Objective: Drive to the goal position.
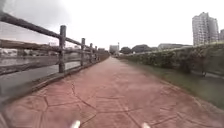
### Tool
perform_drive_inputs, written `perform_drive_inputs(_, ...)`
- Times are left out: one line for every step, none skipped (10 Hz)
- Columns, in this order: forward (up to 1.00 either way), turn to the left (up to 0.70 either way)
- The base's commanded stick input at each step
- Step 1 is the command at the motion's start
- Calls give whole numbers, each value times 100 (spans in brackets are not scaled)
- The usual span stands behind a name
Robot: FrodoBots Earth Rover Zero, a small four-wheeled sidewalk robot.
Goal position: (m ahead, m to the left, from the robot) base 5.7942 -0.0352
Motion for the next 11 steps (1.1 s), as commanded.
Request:
perform_drive_inputs(70,0)
perform_drive_inputs(70,0)
perform_drive_inputs(70,0)
perform_drive_inputs(70,0)
perform_drive_inputs(70,0)
perform_drive_inputs(70,0)
perform_drive_inputs(70,0)
perform_drive_inputs(70,0)
perform_drive_inputs(70,0)
perform_drive_inputs(70,0)
perform_drive_inputs(70,0)
